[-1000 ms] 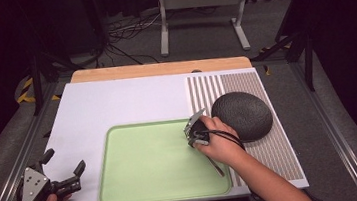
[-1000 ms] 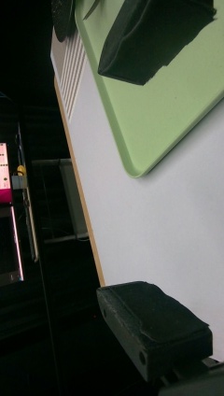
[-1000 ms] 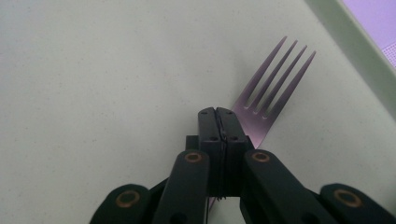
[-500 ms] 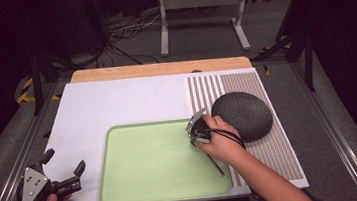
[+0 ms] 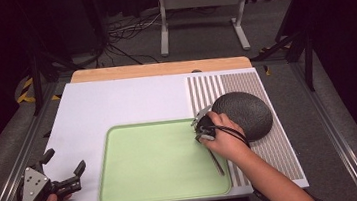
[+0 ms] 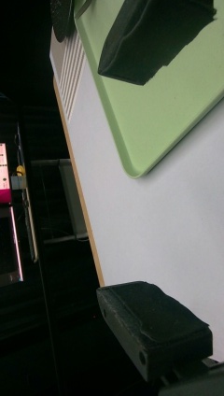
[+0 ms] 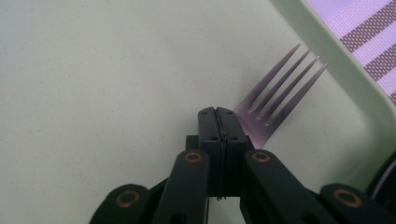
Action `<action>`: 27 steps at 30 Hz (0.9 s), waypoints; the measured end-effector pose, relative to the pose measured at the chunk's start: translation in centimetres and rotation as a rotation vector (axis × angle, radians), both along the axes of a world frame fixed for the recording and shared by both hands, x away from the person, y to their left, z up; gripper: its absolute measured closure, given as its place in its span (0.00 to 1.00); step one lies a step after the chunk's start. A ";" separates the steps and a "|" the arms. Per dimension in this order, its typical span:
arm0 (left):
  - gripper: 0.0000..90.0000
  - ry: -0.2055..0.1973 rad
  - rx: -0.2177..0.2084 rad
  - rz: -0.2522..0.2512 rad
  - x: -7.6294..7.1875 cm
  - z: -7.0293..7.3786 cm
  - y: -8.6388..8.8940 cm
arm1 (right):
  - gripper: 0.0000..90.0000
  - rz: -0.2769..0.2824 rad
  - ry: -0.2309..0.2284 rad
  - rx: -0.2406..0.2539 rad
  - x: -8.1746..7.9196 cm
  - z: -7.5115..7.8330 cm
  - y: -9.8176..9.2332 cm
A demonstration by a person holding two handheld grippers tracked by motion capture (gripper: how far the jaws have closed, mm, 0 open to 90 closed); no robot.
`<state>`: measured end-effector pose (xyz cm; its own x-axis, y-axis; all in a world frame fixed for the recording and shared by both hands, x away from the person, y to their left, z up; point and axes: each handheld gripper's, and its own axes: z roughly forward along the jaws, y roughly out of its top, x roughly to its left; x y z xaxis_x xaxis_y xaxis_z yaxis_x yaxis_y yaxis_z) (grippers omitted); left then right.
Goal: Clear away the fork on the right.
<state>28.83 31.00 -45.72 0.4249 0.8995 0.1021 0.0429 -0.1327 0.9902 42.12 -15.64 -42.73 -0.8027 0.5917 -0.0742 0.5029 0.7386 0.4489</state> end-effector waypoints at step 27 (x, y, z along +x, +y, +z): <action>0.00 0.000 0.000 0.000 0.0 0.0 0.0 | 0.99 -0.117 0.011 0.000 0.0 0.1 -2.5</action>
